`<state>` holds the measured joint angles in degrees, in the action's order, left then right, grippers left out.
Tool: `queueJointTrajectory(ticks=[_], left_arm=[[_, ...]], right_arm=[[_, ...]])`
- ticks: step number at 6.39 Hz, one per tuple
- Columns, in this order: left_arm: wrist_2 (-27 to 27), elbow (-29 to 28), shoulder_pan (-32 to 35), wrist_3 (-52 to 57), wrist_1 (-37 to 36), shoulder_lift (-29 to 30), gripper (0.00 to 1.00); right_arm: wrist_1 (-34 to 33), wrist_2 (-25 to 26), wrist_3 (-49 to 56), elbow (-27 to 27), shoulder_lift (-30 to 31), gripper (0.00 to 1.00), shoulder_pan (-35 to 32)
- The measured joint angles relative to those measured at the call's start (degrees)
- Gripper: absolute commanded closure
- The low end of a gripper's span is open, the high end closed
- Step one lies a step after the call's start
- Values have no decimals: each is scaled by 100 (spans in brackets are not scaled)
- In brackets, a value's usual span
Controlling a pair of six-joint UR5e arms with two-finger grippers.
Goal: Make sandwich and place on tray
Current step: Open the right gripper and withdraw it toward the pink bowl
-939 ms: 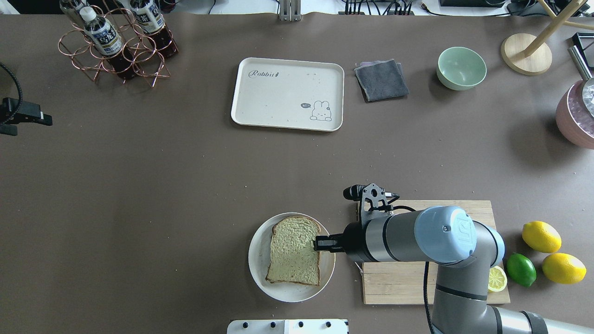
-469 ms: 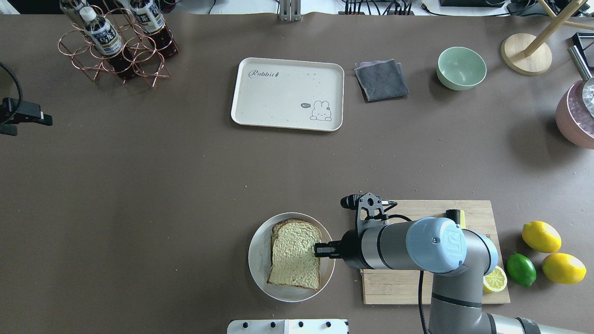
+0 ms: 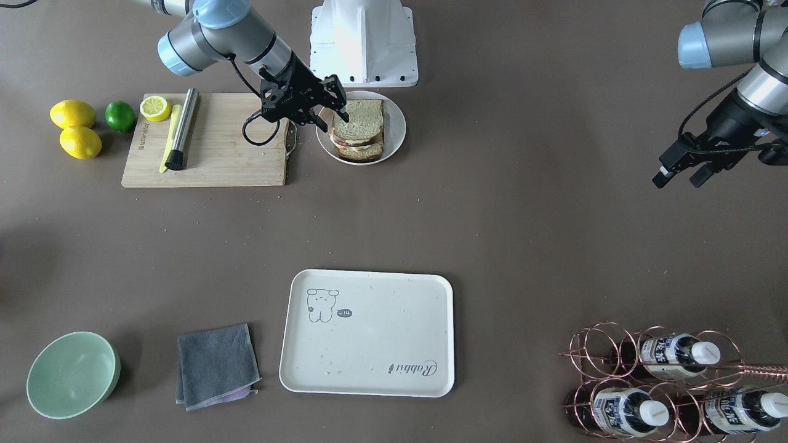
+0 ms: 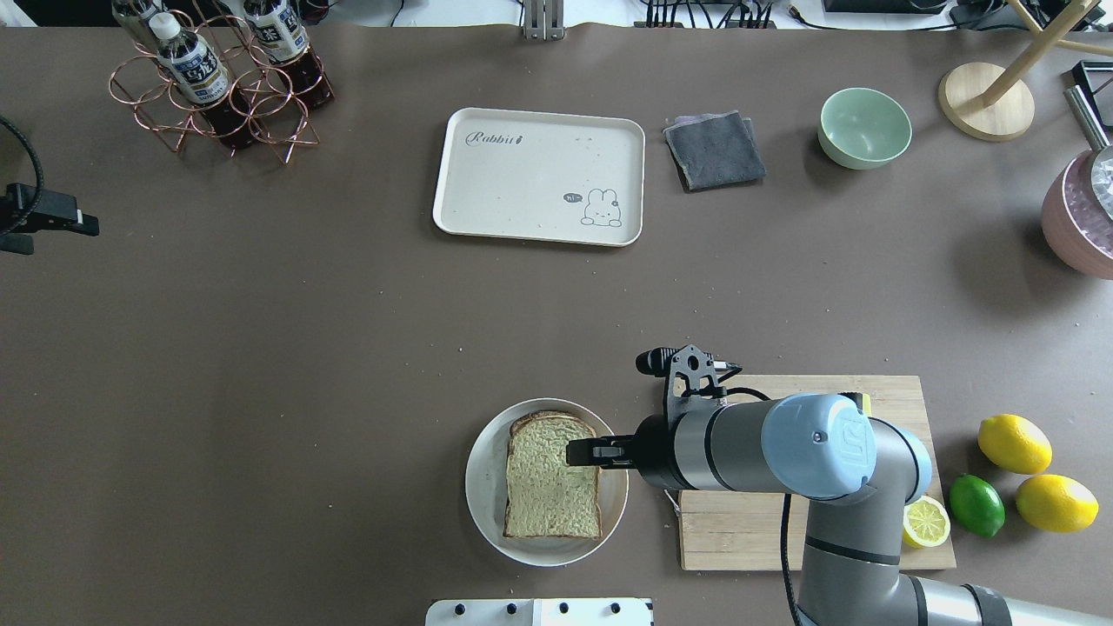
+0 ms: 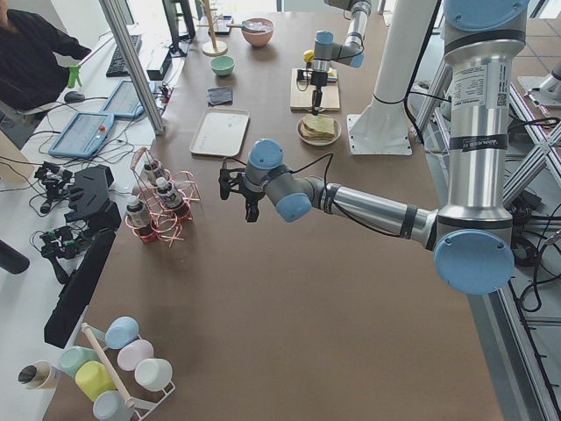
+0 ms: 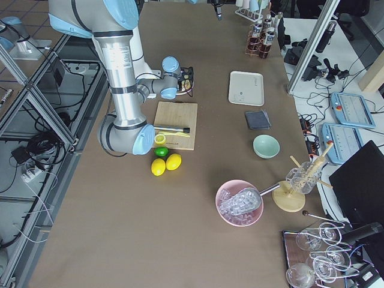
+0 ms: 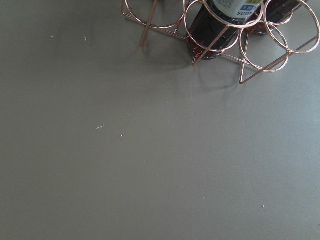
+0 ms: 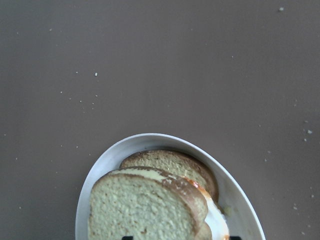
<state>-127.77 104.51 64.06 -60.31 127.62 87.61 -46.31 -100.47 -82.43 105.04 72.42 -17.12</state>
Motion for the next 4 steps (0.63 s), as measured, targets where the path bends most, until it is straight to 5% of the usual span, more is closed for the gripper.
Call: queueJointTrajectory(ticks=[2,4], left_arm=[[64,26,-251,-257,2,206,2],[962,212,-1336,-1344,4,689,2]], right_arm=[[-34,-827,-1,177,43,0,-753],[-33,-1968,11,245,265,0,-1918]])
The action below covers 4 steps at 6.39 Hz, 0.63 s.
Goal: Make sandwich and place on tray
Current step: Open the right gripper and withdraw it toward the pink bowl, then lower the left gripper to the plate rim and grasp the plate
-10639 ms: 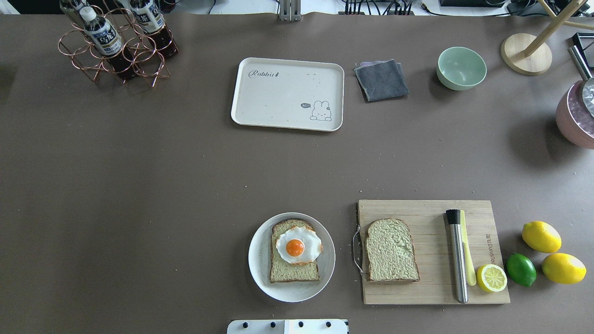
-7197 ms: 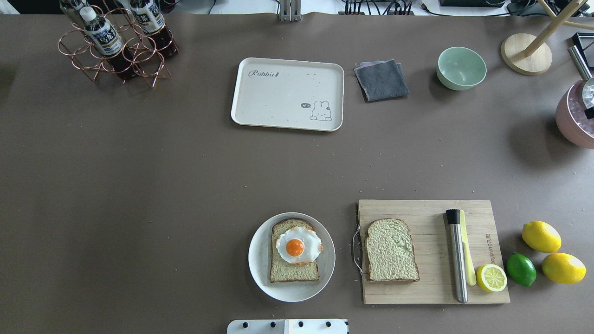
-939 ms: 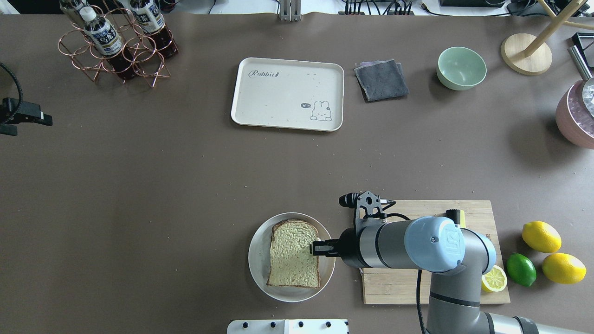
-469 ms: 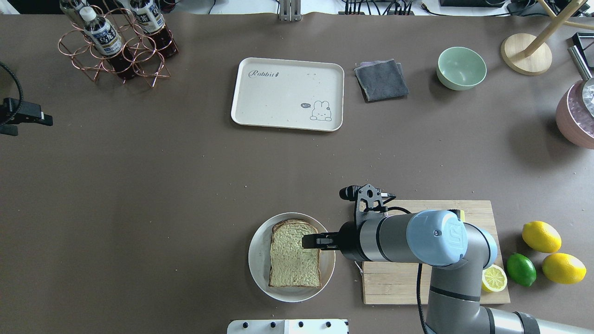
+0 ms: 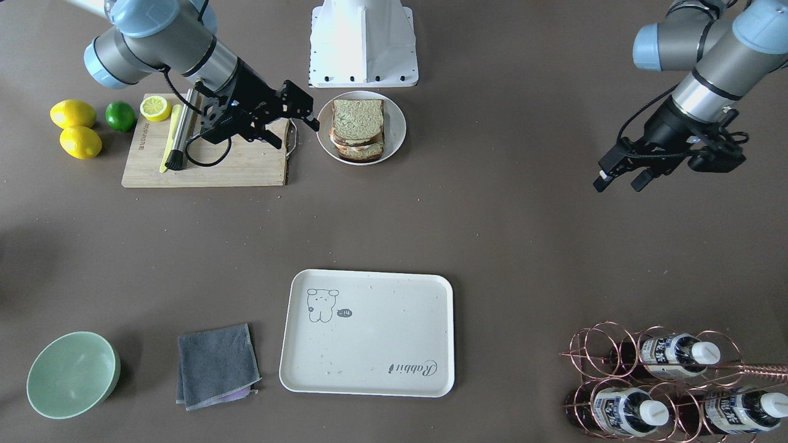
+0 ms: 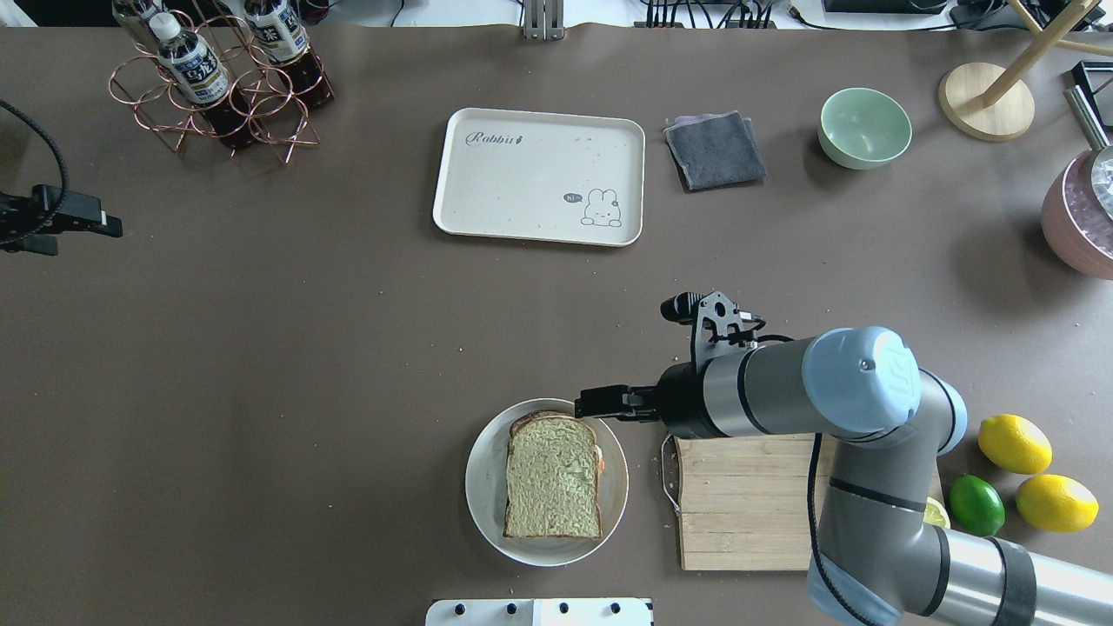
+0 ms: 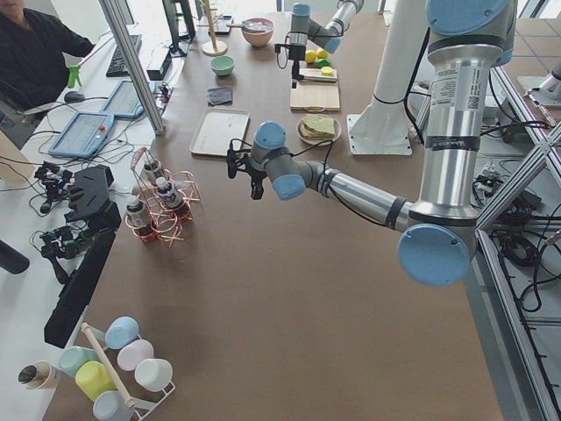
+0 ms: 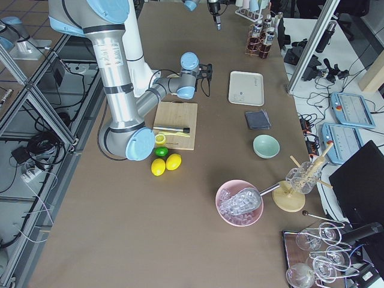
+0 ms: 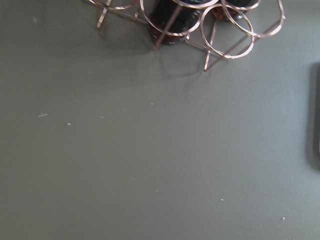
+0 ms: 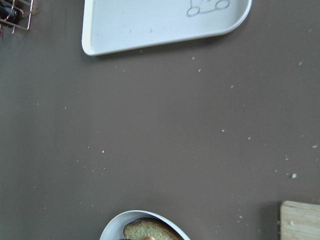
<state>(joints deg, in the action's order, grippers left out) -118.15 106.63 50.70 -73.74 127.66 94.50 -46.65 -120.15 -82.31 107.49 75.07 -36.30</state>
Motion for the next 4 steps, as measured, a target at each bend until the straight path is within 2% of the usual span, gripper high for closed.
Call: queueJointTrajectory(ticks=[2,4], left_arm=[[853,96,-965,-833,-11,408,2],[1580,301,-1874,-1430,-18,468,5]], right_arm=[[-2,-1019,64,-40,295,0,-1013],[10,-1592,87,-38,494,0,-1601]])
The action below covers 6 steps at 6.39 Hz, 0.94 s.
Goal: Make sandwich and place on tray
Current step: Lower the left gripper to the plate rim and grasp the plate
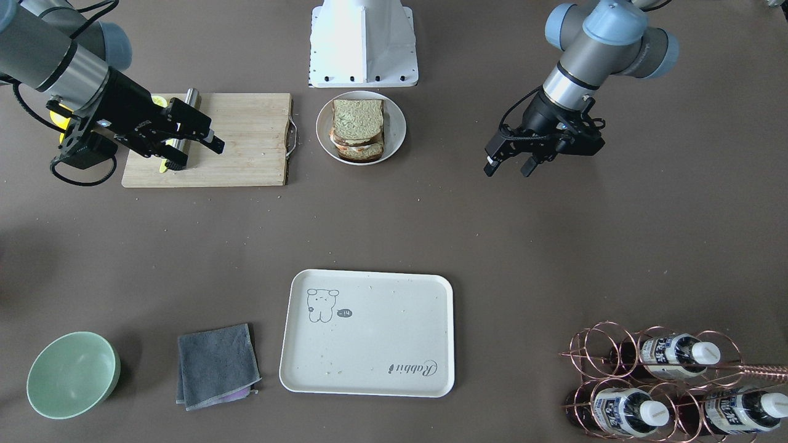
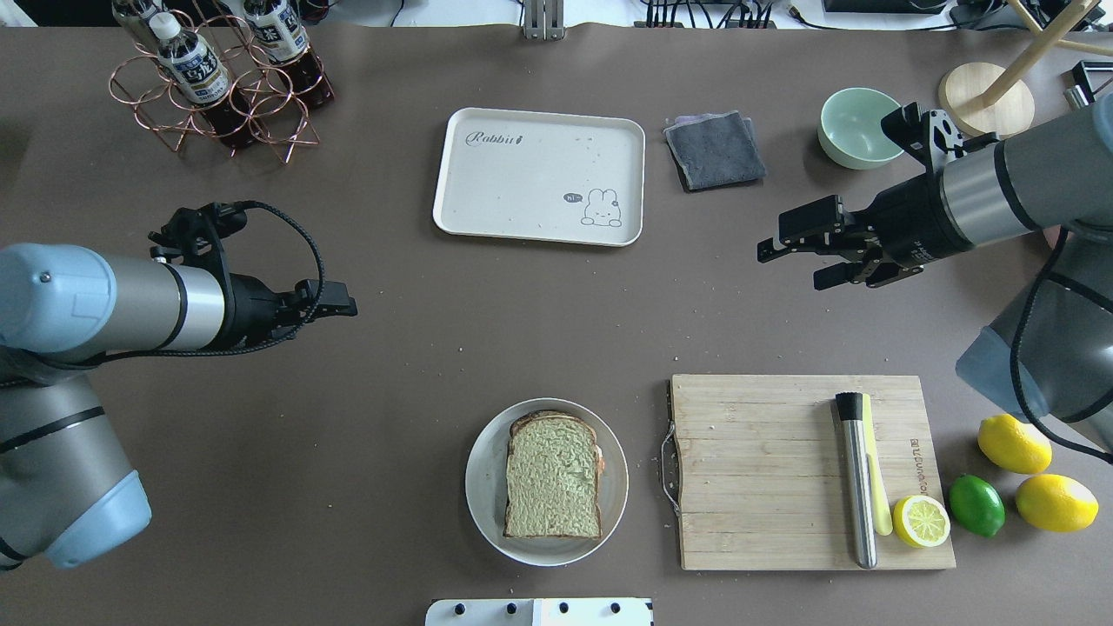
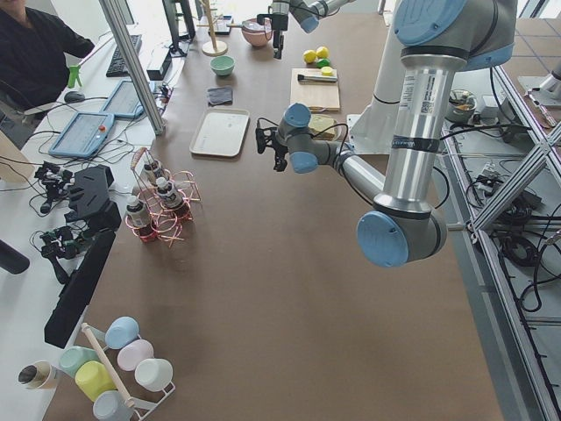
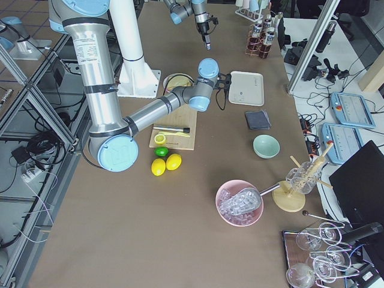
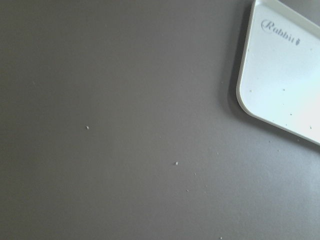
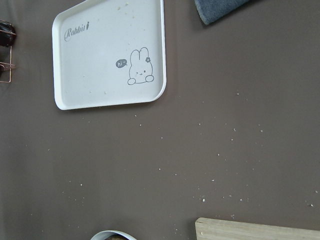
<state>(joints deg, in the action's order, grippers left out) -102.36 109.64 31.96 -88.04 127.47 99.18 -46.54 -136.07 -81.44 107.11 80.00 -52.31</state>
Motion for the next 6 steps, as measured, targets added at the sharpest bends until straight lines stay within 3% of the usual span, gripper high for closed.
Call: queueJointTrajectory(ticks=[1,3,6], left_arm=[[541,128,-608,-262,-19,38,22],[1508,186,-1570,-557,-169,263,33],[2249,94,-2373,-758,-957,953,35]], right_arm=[[1,-49,27,-5,67,0,-107],[-3,-33,184,-26,148,0,-175],[-2,25,386,-47,357,0,-253]])
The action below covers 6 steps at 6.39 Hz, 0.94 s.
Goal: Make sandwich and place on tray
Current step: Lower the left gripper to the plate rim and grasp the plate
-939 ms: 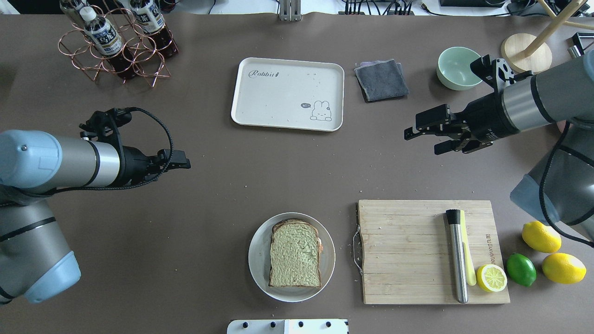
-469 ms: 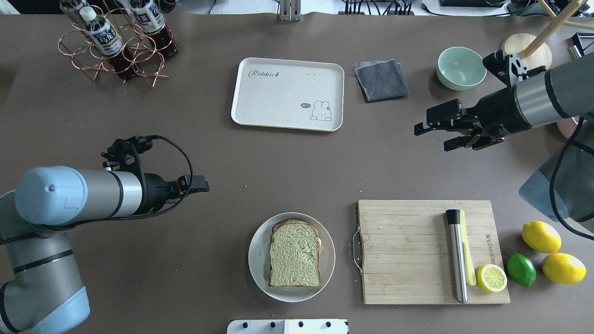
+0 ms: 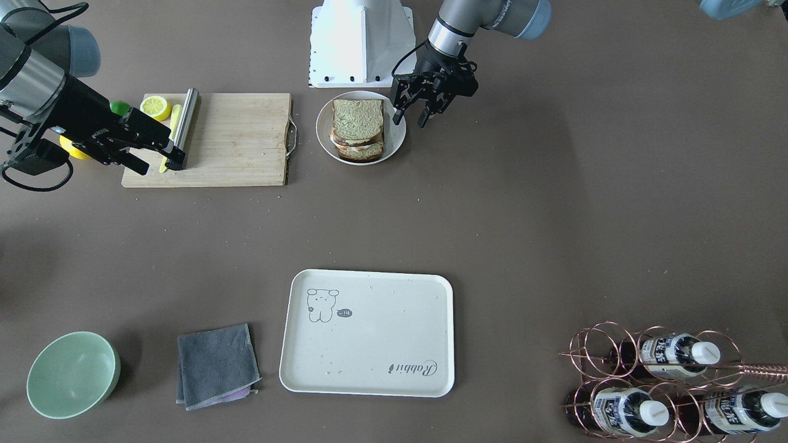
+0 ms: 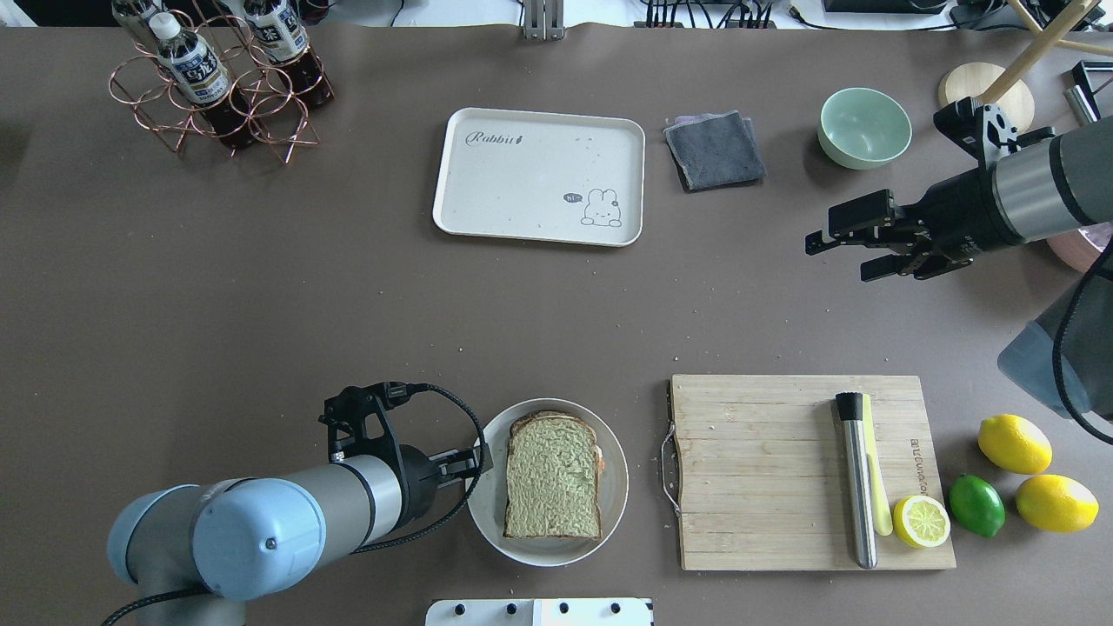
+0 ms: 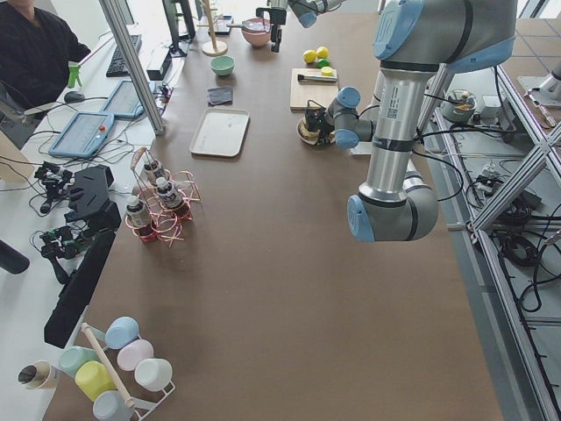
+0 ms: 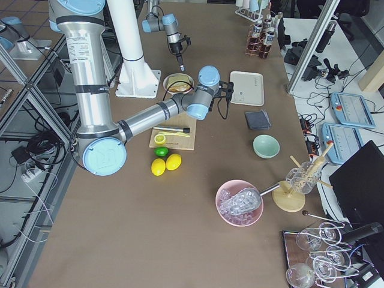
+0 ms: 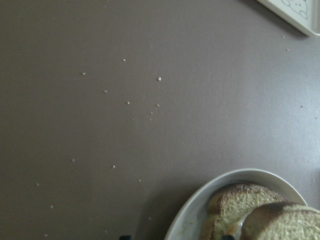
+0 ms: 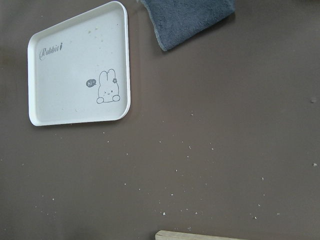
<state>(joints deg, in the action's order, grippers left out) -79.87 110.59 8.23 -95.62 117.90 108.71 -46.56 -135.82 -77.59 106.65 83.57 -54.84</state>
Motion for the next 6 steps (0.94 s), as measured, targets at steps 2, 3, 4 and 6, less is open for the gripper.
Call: queueJointTrajectory(ticks=[2,3,4,6], left_arm=[[119,-99,-147,0,-62,39,36],[154,-132,-161,5,-63,29,42],[247,-173,-200,5,-60,36,48],[402,-249,-295,0,-57,43,60]], right_arm=[[8,68,14,7,69,0,-1],[15,80,15,10,93,0,4],[21,86,15,13,102,0,11],[24,90,15,13,134,0,26]])
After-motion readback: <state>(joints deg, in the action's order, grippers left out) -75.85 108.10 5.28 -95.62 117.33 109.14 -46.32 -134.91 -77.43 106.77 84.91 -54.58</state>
